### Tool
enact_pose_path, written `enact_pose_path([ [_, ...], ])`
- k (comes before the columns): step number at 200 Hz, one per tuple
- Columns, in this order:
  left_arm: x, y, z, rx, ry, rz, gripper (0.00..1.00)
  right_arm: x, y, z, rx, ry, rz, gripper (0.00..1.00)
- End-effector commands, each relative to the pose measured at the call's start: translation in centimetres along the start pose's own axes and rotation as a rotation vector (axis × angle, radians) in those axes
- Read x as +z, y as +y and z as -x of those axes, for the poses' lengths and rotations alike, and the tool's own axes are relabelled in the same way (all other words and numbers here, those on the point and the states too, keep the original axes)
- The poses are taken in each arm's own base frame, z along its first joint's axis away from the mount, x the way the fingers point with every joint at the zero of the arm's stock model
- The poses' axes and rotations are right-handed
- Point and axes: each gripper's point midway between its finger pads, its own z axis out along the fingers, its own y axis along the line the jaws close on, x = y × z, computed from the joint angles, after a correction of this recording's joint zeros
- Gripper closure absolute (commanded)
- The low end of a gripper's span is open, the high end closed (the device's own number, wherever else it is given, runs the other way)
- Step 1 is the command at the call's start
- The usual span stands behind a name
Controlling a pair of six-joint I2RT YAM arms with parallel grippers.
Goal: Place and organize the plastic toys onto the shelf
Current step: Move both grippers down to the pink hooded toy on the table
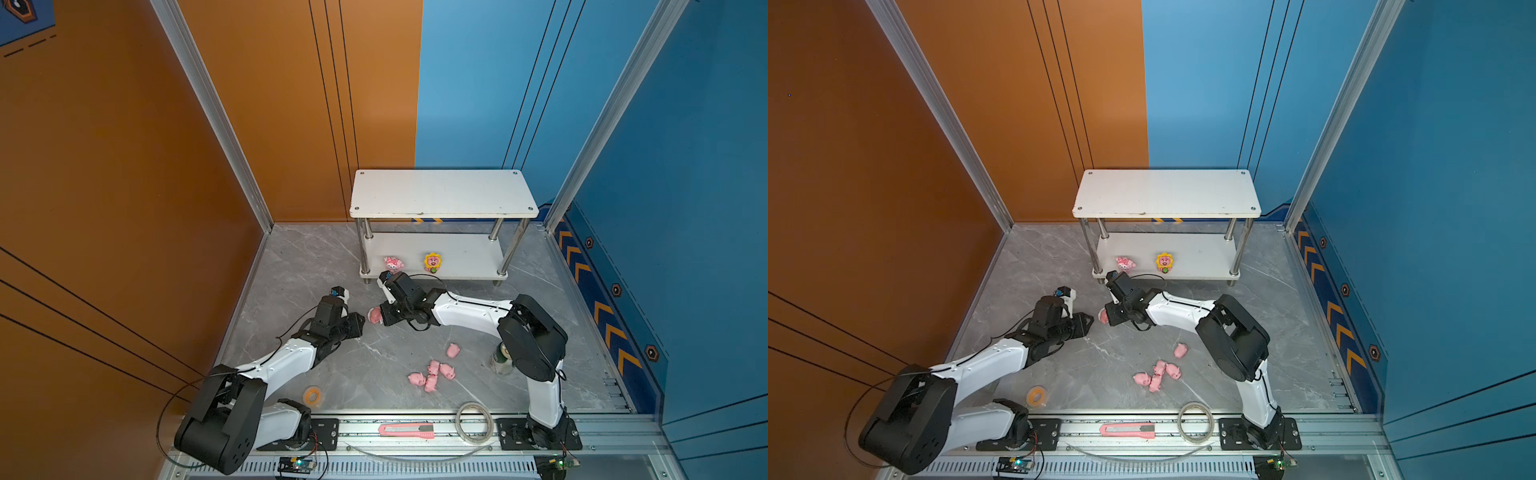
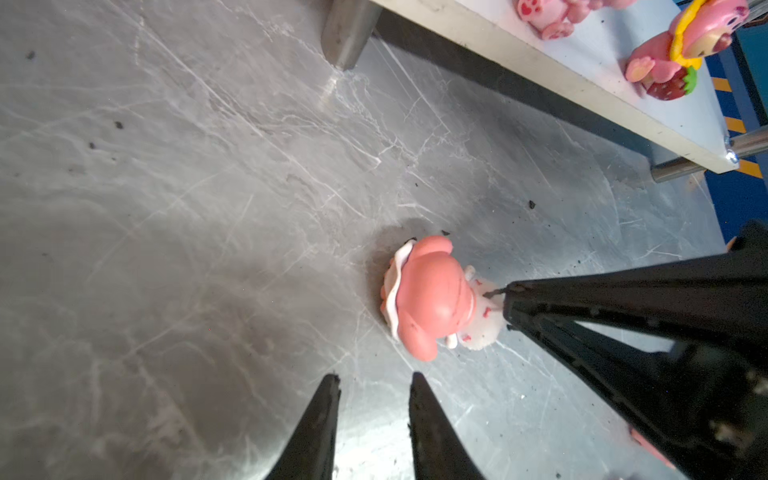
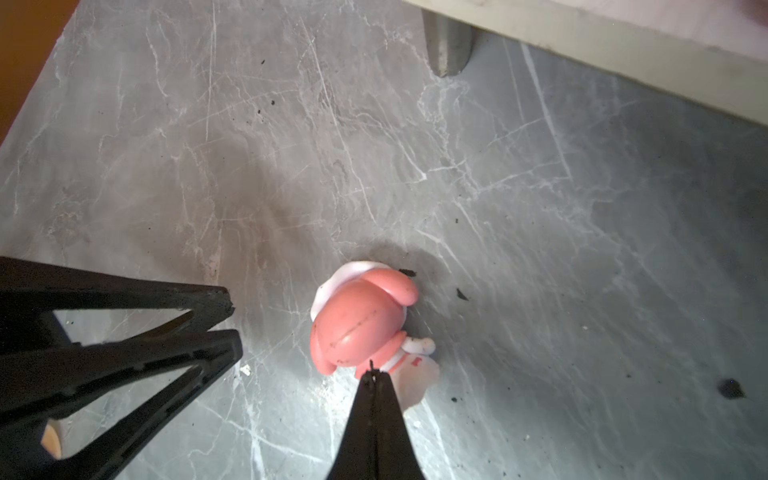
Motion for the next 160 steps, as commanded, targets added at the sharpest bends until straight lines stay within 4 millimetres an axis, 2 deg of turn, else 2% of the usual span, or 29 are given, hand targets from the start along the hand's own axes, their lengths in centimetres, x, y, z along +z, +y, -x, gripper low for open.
enact_pose_path([
  [1,0.4,-1.7,1.9,0.001,-0.034,-0.071,0.68,1.1,-1.0,-1.4,0.040,0.025,0.004,1.00],
  [81,0.3,-2.3,2.6,0.009,-0.048,-0.081,0.68,0.8,-2.5,-4.3,0.074,0.044,-0.022,1.00],
  [120,0.5,-2.6,2.3,0.016,-0.031,-0.092,0.65,-0.6,-2.3,-3.3,0.047,0.032,-0.039,1.00],
  [130,0.5,-3.2,2.2,0.030,-0.027,-0.105,0.64,-1.0,-2.3,-2.8,0.046,0.024,-0.048,1.00],
  [160,-0.4,-6.7,0.7,0.238,0.020,-0.116,0.47,-2.9,-2.6,-1.7,0.070,-0.003,-0.058,1.00],
])
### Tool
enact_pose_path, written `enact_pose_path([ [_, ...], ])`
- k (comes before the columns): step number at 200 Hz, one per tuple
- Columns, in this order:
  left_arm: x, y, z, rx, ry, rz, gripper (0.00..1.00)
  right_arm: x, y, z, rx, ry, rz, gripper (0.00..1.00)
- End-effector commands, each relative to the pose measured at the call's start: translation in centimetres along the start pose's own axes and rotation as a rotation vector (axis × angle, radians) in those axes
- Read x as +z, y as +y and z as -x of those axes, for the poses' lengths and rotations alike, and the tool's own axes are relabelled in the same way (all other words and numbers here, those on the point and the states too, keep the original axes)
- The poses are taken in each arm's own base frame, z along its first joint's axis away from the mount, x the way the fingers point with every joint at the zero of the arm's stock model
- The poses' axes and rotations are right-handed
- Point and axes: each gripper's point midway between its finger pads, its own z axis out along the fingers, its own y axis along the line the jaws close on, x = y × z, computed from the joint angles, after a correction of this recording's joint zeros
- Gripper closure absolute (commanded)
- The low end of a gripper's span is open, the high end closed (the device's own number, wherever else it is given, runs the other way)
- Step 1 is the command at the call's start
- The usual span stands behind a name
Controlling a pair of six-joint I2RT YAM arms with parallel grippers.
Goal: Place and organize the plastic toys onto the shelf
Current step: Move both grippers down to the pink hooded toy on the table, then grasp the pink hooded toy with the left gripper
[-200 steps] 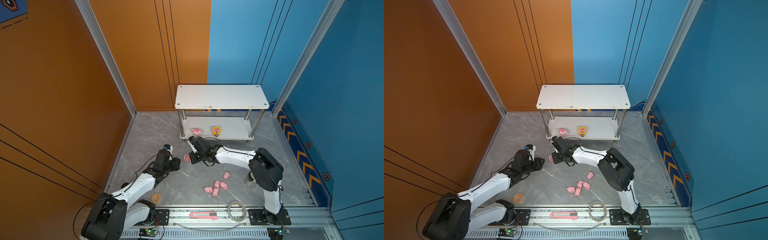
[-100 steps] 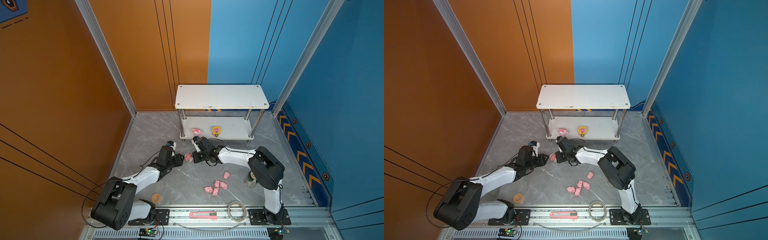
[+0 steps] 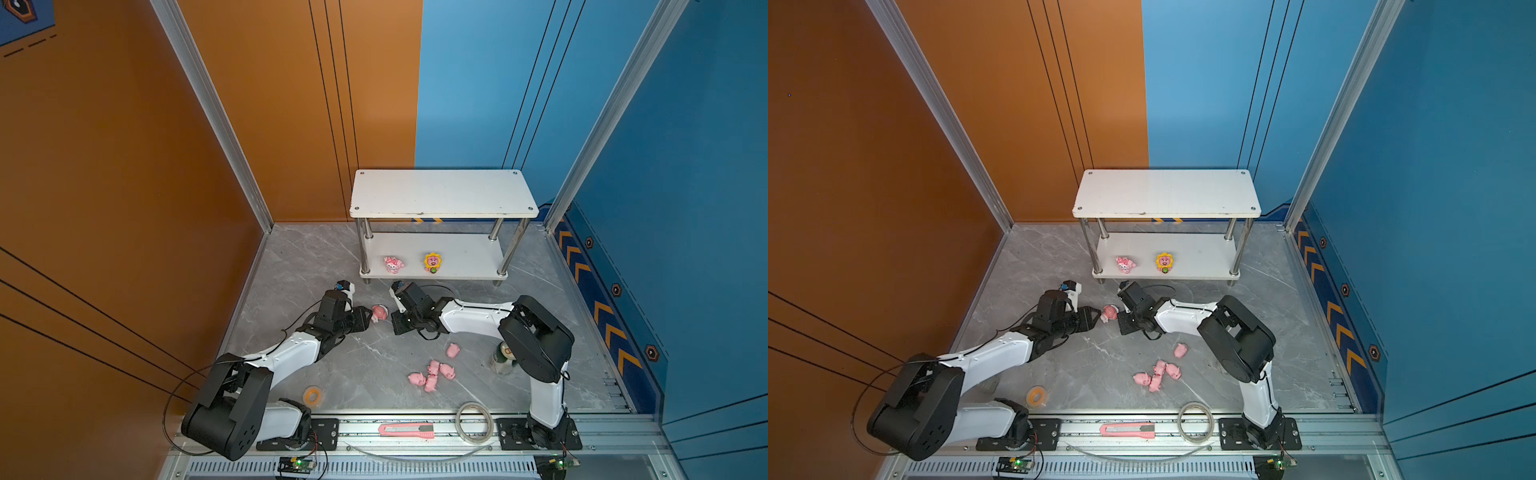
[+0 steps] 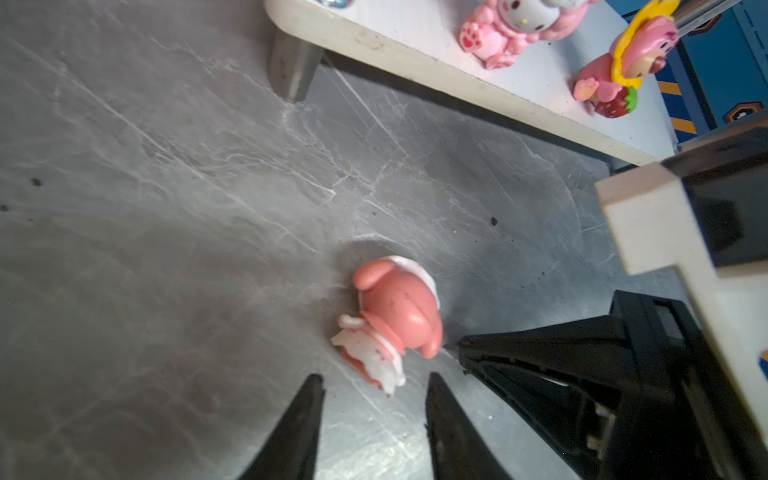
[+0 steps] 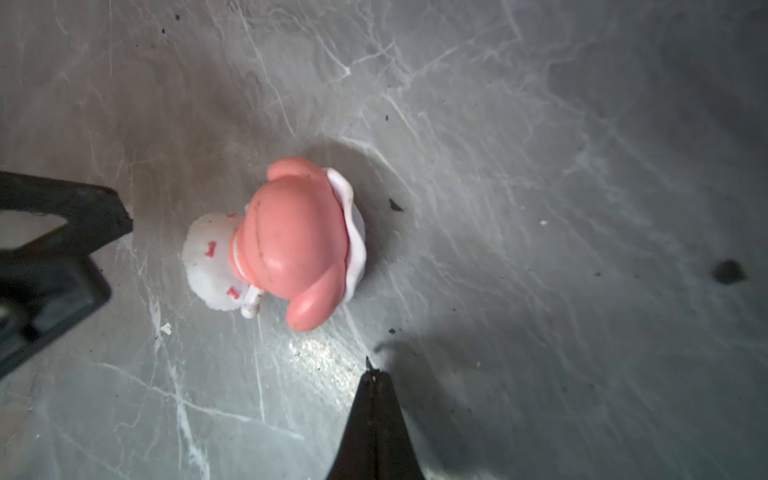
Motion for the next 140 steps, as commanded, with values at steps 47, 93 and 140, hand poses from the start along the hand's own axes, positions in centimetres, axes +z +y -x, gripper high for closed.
enact_pose_path([
  [47,-0.2,-0.4,-0.9,0.397,0.036,0.152,0.28,-5.9,-0.5,2.9,0.074,-0.086,0.038,1.00],
  [93,1.6,1.9,-1.4,0.396,0.098,0.199,0.22,-7.7,-0.6,3.0,0.063,-0.097,0.045,1.00],
  [140,3.4,2.1,-3.0,0.374,0.162,0.176,0.34,-8.3,-1.4,3.0,0.079,-0.104,0.048,1.00],
])
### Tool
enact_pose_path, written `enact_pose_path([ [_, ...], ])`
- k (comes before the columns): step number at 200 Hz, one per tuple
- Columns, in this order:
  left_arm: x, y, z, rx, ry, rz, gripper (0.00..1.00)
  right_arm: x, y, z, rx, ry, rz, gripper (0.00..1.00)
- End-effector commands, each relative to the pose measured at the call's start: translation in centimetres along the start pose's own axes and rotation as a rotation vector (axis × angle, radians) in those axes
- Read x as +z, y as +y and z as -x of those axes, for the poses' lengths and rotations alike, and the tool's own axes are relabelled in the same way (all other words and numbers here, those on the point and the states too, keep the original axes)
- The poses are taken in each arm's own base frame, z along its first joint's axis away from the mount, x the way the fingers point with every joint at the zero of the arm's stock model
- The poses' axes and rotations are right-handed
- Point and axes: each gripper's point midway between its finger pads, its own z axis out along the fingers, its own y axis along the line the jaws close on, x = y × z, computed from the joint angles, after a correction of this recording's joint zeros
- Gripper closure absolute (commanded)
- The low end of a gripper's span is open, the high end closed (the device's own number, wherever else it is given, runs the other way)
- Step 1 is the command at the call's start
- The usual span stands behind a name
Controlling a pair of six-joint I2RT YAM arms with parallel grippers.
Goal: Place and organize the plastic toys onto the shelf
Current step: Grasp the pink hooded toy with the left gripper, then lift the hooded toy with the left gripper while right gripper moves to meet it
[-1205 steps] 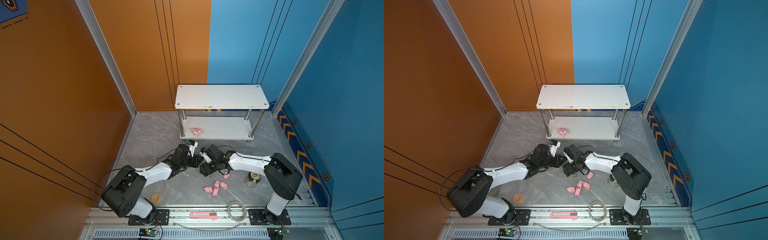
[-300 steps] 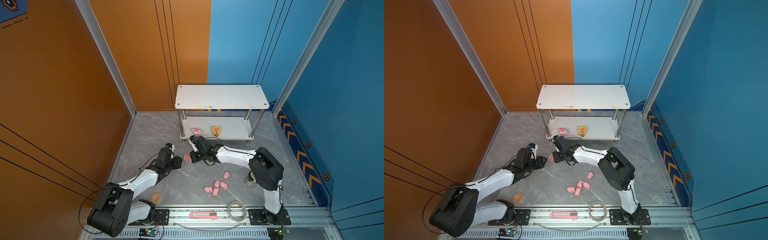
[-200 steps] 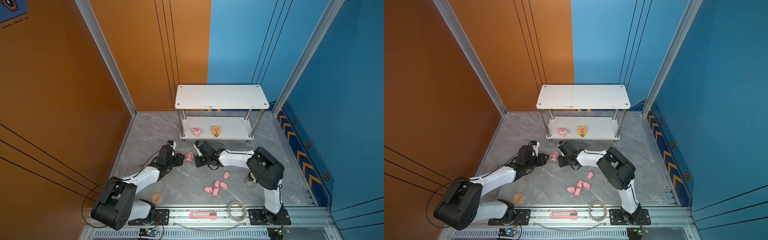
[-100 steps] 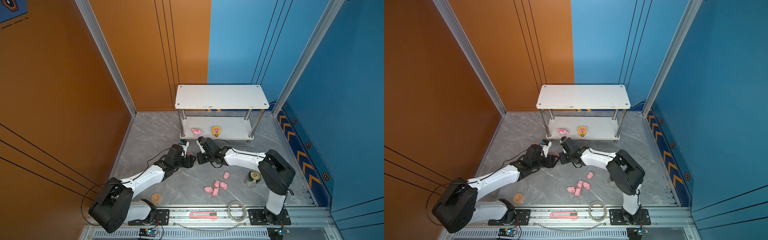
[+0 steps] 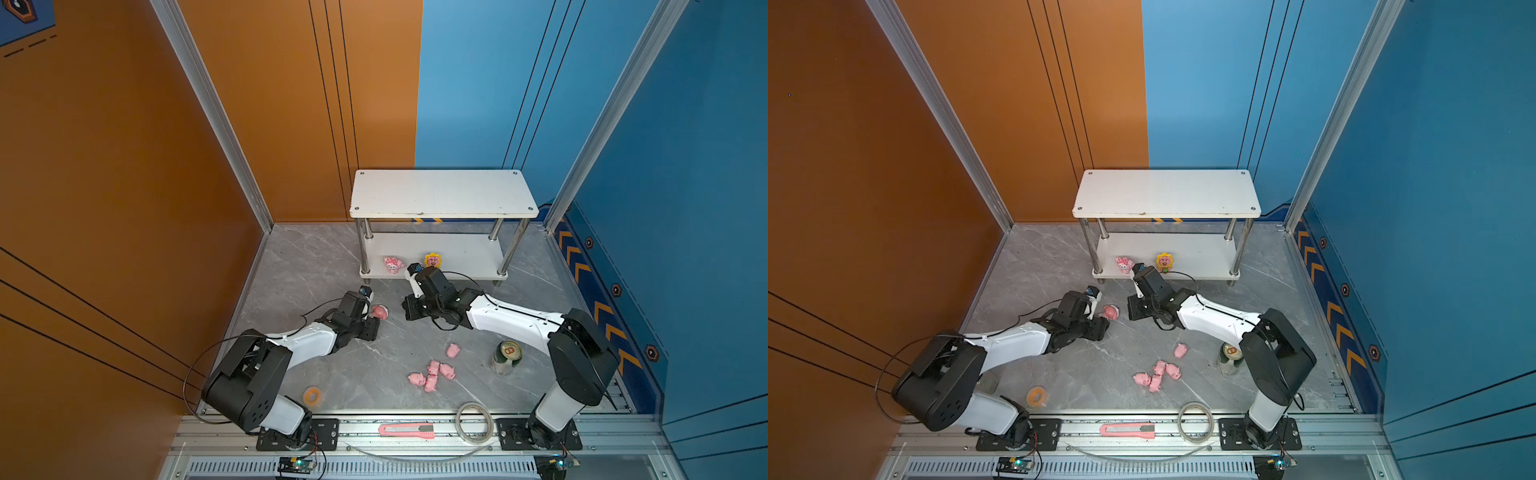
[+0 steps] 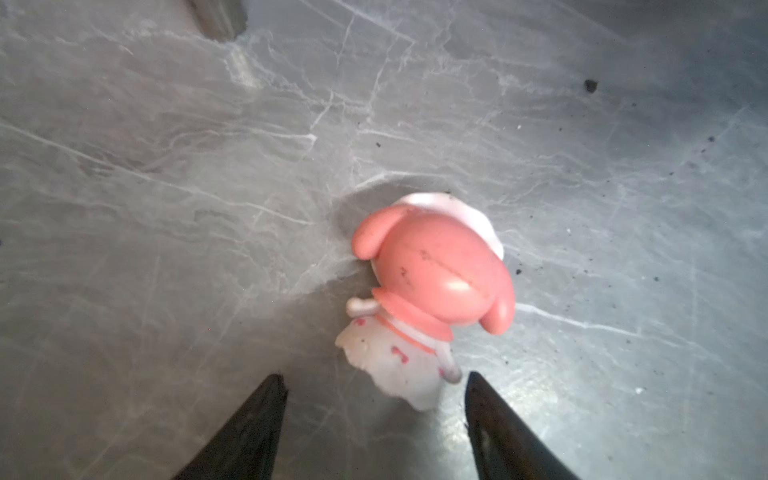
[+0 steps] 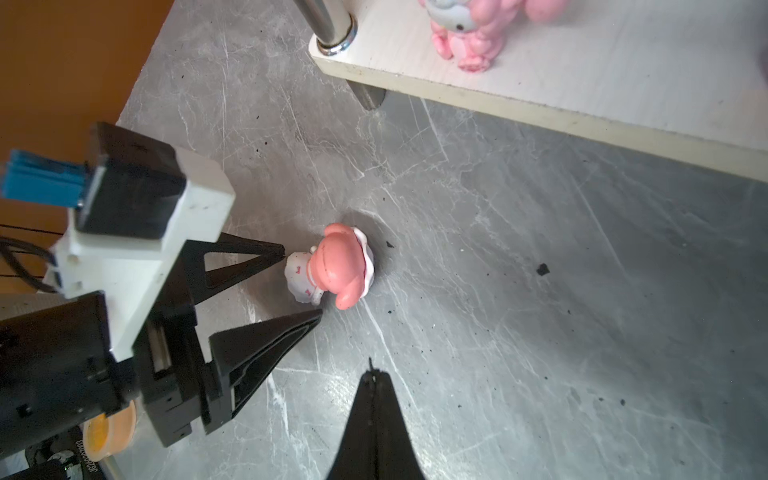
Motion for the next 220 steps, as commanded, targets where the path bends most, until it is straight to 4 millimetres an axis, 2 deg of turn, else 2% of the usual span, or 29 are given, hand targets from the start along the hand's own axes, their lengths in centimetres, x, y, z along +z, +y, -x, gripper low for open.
enact_pose_path([
  [1,0.4,-0.7,0.5,0.012,0.004,-0.026,0.35,-0.9,-0.9,-0.6,0.014,0.023,-0.004,1.00],
  [58,1.9,-1.8,2.0,0.052,0.011,-0.058,0.42,-0.4,-1.4,-1.1,0.030,0.042,0.009,1.00],
  [89,2.5,-2.2,1.3,0.060,0.046,-0.071,0.60,-0.2,-1.9,-1.5,0.044,0.049,0.008,1.00],
  [109,2.3,-2.3,1.0,0.061,0.052,-0.077,0.66,-0.2,-2.1,-1.4,0.050,0.048,0.009,1.00],
  [139,1.4,-2.5,0.8,0.050,0.042,-0.095,0.70,-0.2,-1.7,-1.2,0.050,0.050,0.021,1.00],
  [165,-0.5,-4.9,1.2,0.035,-0.003,-0.235,0.70,-1.0,-0.7,-0.9,0.046,0.051,0.071,0.98],
  [177,-2.1,-6.7,1.8,0.030,-0.053,-0.349,0.70,-1.7,0.0,-0.9,0.044,0.051,0.128,0.90],
  [183,-3.2,-7.7,2.2,0.030,-0.084,-0.414,0.70,-2.1,0.8,-1.0,0.039,0.052,0.171,0.83],
  [190,-4.5,-8.9,2.7,0.028,-0.115,-0.499,0.71,-2.7,1.9,-1.1,0.029,0.051,0.237,0.69],
  [193,-5.2,-9.5,3.0,0.029,-0.135,-0.539,0.72,-3.1,1.3,-0.4,0.044,0.035,0.250,0.63],
  [203,-7.4,-11.3,3.9,0.033,-0.181,-0.664,0.73,-4.0,2.0,-0.2,0.040,0.029,0.313,0.45],
  [220,-10.8,-13.7,5.1,0.046,-0.241,-0.829,0.75,-5.5,3.3,-0.1,0.017,0.033,0.407,0.31],
])
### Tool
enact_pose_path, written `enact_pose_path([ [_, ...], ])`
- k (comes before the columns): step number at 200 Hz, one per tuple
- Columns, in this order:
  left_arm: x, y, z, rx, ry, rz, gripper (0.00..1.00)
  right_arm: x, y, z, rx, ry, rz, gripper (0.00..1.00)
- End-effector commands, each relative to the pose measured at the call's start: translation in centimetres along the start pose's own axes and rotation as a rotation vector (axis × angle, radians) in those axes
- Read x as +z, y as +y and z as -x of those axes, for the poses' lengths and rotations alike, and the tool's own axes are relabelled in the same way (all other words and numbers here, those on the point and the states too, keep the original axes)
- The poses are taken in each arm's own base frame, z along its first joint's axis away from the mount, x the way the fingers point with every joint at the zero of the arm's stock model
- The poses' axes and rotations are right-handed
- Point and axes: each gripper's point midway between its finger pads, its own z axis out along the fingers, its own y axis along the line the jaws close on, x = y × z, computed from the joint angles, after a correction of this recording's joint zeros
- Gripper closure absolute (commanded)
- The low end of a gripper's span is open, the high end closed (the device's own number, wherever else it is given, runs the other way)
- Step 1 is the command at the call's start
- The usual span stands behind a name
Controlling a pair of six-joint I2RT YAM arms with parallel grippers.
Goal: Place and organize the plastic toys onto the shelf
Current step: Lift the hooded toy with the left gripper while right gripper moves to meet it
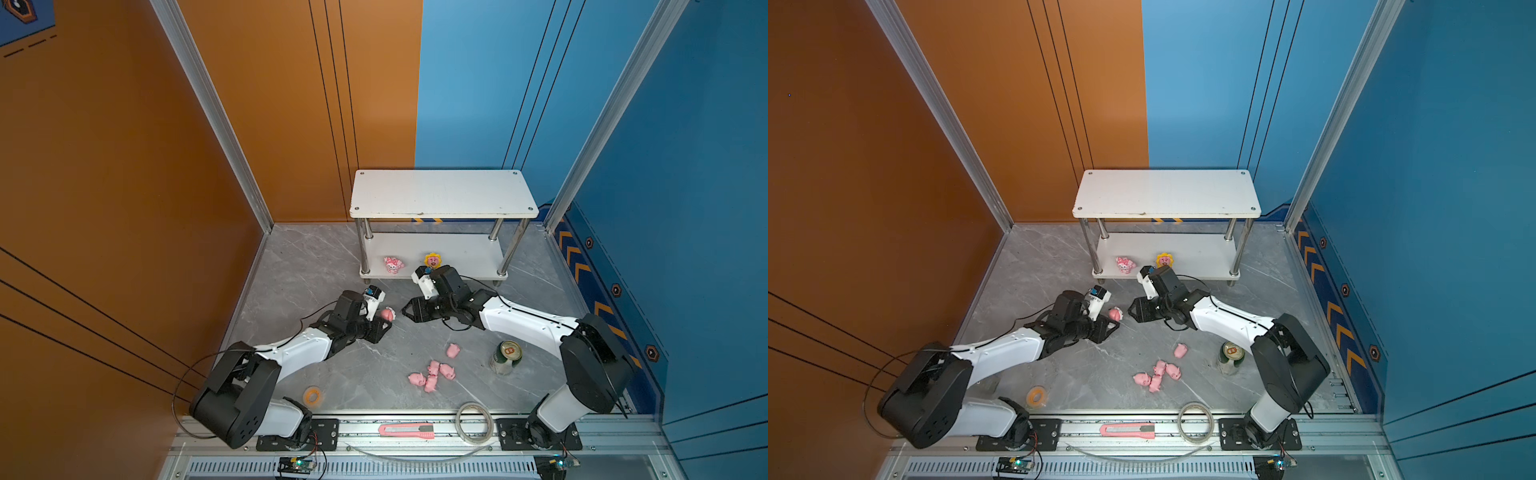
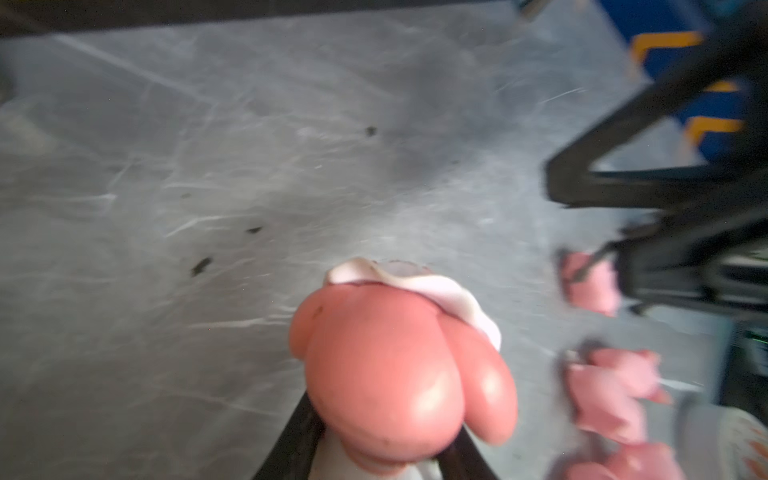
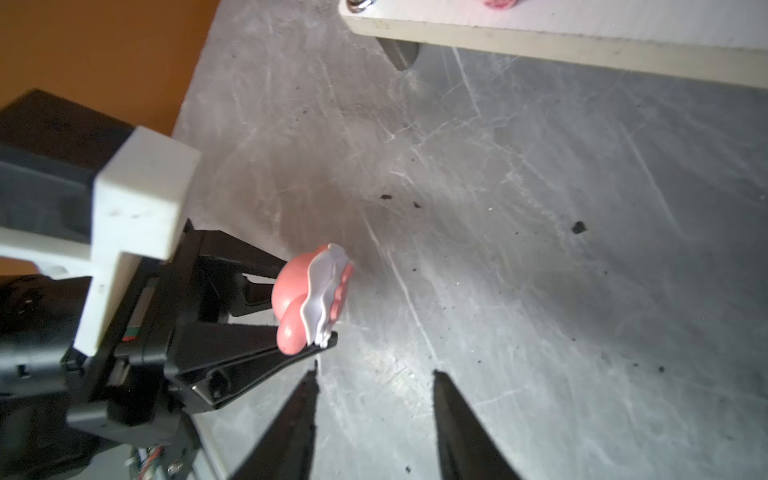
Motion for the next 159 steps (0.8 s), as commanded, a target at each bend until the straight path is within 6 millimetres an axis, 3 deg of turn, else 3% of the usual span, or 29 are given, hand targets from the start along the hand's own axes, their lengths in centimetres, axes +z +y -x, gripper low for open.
enact_pose_path([
  [1,-2.4,-7.5,3.1,0.045,-0.109,-0.361,0.75,-2.3,3.4,0.6,-0.039,-0.010,0.200,0.30],
  [36,-5.1,-12.9,4.7,0.090,-0.161,-0.588,0.78,-6.3,7.2,1.3,-0.083,-0.088,0.389,0.13],
  [59,-6.6,-15.3,5.5,0.121,-0.187,-0.681,0.79,-8.7,9.4,1.0,-0.129,-0.121,0.455,0.10],
  [81,-7.9,-17.6,6.1,0.155,-0.189,-0.755,0.81,-9.6,10.4,-0.2,-0.175,-0.097,0.449,0.11],
  [121,-10.1,-19.7,6.5,0.198,-0.219,-0.809,0.82,-11.0,10.8,-1.5,-0.203,-0.088,0.437,0.22],
  [159,-10.6,-20.5,6.5,0.197,-0.217,-0.828,0.82,-12.6,10.9,-1.6,-0.222,-0.118,0.408,0.37],
])
